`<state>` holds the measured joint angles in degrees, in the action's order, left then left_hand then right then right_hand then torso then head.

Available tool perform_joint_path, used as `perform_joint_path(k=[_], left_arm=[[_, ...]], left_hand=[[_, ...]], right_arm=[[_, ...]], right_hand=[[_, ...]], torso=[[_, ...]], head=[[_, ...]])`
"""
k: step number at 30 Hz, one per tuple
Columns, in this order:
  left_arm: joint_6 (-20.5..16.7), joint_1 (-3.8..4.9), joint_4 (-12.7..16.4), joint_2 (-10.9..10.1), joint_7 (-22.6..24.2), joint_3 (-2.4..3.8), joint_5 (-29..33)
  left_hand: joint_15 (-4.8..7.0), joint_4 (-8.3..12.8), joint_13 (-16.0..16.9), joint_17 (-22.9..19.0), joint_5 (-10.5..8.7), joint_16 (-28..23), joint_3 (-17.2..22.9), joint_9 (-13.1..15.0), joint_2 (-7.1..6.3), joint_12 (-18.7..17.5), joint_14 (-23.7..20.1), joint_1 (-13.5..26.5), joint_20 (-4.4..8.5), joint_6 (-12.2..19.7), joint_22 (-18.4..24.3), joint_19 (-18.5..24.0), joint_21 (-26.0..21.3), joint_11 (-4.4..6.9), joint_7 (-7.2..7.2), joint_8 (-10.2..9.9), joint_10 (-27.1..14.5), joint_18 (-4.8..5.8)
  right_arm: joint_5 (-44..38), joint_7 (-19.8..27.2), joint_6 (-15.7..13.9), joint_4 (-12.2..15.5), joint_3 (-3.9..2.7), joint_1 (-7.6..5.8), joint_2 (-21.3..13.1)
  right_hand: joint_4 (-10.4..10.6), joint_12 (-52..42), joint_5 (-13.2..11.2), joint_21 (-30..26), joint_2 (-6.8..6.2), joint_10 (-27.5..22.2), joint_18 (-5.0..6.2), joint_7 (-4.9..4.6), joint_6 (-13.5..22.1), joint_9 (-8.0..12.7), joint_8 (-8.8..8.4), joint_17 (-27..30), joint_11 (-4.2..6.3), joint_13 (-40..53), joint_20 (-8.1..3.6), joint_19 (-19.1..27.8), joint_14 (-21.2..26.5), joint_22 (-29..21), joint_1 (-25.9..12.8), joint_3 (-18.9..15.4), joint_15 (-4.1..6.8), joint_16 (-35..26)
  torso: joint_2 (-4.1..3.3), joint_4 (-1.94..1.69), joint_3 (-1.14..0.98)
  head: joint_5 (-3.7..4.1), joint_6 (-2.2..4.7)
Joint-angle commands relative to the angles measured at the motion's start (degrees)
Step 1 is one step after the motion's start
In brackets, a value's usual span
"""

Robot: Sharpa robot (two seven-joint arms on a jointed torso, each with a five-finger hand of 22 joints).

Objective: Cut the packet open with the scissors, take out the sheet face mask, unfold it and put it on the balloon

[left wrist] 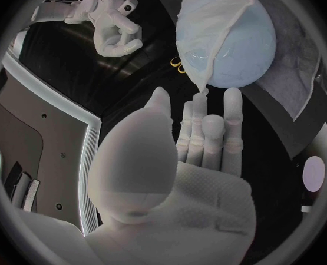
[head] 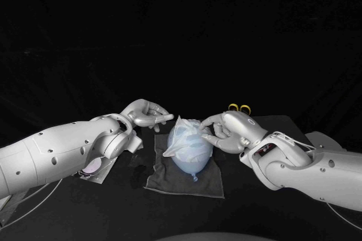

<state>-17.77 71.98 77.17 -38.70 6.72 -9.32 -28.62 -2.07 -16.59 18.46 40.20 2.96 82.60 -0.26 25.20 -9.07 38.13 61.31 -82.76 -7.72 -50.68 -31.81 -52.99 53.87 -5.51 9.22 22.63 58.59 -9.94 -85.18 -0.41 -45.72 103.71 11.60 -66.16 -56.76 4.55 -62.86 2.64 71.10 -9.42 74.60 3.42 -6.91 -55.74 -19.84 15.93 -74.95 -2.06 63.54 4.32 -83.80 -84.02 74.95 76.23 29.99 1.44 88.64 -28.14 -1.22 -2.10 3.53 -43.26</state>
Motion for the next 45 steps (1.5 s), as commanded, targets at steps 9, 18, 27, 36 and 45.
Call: perform_joint_path(k=[9,18,27,36,45], left_arm=[[-5.0,0.02,-2.2,2.8,-9.1,0.18,-6.2],[-3.9,0.02,-3.3,4.8,-12.1,0.28,-8.3],[-2.6,0.02,-4.2,6.1,-12.3,0.66,-8.8],[-2.1,0.01,-4.0,6.6,-11.6,1.66,-8.4],[-0.9,0.02,-4.8,7.2,-12.3,1.83,-8.6]], left_hand=[[0.73,0.0,3.7,10.3,-0.21,2.7,-3.8,-0.8,2.36,6.1,7.5,-2.1,0.74,0.4,-1.3,-2.1,2.5,0.9,-0.53,1.4,-0.3,-0.61],[1.25,0.0,8.1,21.3,-0.21,4.9,-7.7,-1.6,4.42,13.3,14.3,-3.8,1.23,0.5,-7.2,-5.6,7.8,1.46,-0.95,2.7,-0.4,0.16],[2.25,0.0,10.2,30.3,-0.21,6.3,-10.3,-2.2,6.12,16.7,19.4,-4.7,2.09,-1.2,-15.3,-10.3,13.6,2.59,-2.15,3.4,1.0,1.46],[2.74,0.1,10.9,32.9,-0.21,6.6,-11.7,-2.5,7.22,17.6,20.7,-5.4,2.49,-2.6,-16.5,-10.6,14.7,3.18,-2.83,3.8,1.3,1.61],[3.43,0.6,11.3,34.5,-0.17,6.7,-11.5,-2.9,9.11,17.7,21.5,-9.4,3.0,-4.1,-17.4,-10.7,15.4,3.96,-3.65,4.1,1.4,1.71]], right_arm=[[-7.3,3.8,-8.0,0.0,-0.02,4.31,0.1],[3.3,4.1,-7.8,-1.4,-0.07,4.7,-0.2],[11.8,5.7,-7.1,-4.0,-0.22,4.29,0.3],[13.1,4.4,-4.6,-7.2,-0.37,3.73,1.7],[14.0,4.3,-2.8,-9.6,-0.45,3.34,4.0]], right_hand=[[-0.7,-0.5,0.1,0.3,-0.13,0.2,-0.06,-0.12,-0.1,0.3,-0.54,-12.2,-0.05,0.7,-0.17,-0.4,-5.3,10.6,0.8,0.0,0.4,-0.1],[0.1,0.6,0.1,-0.7,-1.03,-0.6,0.08,-0.92,1.1,0.9,-1.65,-12.0,-0.69,-0.2,0.06,-0.1,-5.3,10.3,-0.6,-0.9,-0.07,-0.2],[4.0,25.6,0.1,-36.5,-3.7,-16.6,5.55,-2.79,5.8,2.4,-5.34,7.8,-2.83,-21.0,1.99,14.4,2.7,0.3,-2.1,-4.9,-2.01,-13.4],[8.0,45.1,0.6,-60.6,-3.99,-22.5,5.79,-4.97,7.6,3.0,-7.51,35.6,-6.36,-39.9,6.35,31.7,30.7,-13.3,-0.5,-13.3,-6.7,-43.0],[12.4,53.8,0.2,-67.7,0.17,-25.6,5.67,-6.85,17.1,5.7,-11.18,53.5,-10.61,-54.1,12.24,46.8,47.4,-35.6,6.9,-34.9,-12.82,-64.6]], torso=[[-0.6,0.35,-0.28],[-0.67,0.44,-0.33],[-0.84,0.45,-0.34],[-1.09,0.43,-0.51],[-1.24,0.41,-0.63]], head=[[-0.35,0.11],[-0.34,0.09],[-0.34,-0.03],[-0.17,0.12],[0.02,0.2]])
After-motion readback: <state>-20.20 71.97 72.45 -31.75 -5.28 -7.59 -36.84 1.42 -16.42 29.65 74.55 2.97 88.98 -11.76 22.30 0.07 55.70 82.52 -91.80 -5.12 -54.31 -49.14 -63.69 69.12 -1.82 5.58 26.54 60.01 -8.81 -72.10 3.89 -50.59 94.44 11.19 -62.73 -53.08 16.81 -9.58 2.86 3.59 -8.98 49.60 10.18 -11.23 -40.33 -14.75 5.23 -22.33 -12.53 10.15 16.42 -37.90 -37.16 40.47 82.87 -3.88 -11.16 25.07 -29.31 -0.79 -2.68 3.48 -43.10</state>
